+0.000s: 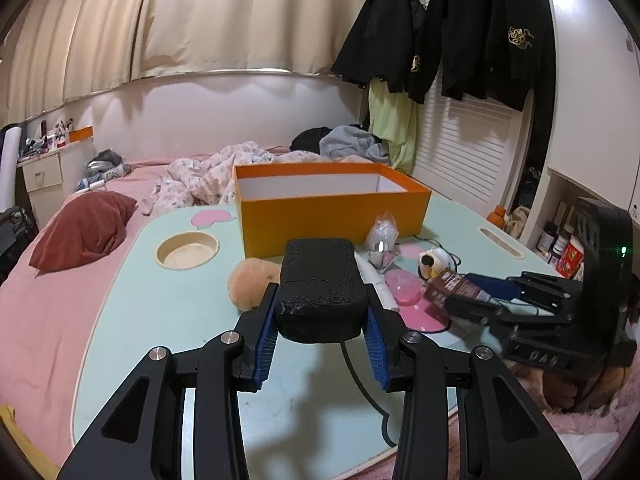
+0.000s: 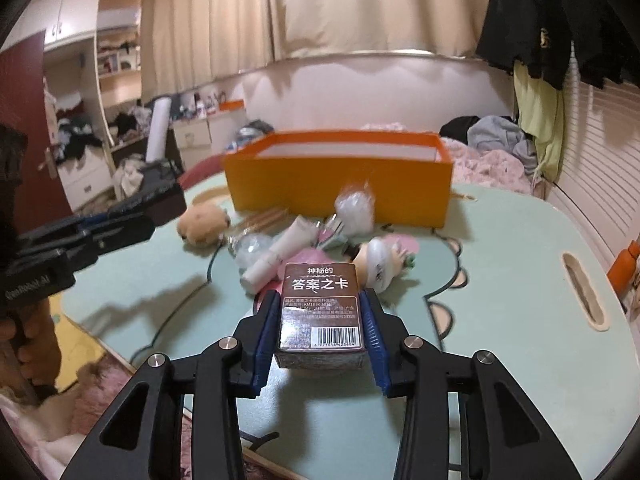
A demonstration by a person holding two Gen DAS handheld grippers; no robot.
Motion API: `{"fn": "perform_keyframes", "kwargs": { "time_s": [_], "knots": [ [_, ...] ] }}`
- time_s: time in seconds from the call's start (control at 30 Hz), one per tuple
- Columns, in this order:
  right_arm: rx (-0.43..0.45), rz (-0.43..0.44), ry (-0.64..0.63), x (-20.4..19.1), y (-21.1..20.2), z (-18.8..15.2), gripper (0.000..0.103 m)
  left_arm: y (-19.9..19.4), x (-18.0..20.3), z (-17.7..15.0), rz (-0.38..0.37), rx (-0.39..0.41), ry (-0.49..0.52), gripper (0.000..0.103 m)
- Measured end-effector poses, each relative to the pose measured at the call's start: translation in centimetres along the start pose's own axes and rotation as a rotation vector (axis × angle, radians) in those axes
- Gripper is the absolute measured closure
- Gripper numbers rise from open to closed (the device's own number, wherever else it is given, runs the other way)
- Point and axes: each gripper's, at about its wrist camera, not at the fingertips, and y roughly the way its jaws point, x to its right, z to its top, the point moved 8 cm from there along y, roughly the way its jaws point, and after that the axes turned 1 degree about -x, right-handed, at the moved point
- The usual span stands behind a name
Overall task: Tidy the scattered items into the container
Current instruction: 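Carry the black case over the orange box with the left gripper while the right grasps the brown card box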
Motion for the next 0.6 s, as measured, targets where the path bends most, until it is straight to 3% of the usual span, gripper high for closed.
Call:
{"fn": "perform_keyframes", "kwargs": {
  "time_s": [0.17,0.33,0.5,0.6],
  "knots": [
    [0.114,-0.019,-0.015,1.0,-2.4,4.3,0.064,-0.9,0.4,2.7,-0.002,0.058,0.039,0.063],
    [0.214,-0.018,-0.019,1.7,-2.6,10.5,0.064,-0.6,0.0,8.7,0.0,0.14,0.082,0.063],
    [0.152,0.117,0.065,3.1,1.7,16.4,0.064,3.3,-1.4,15.1,-0.041,0.128,0.06,0.063],
    [0.074,0.198,0.062,3.8,5.3,17.3,0.064,6.9,-2.6,16.1,-0.052,0.081,0.019,0.063]
  ]
}}
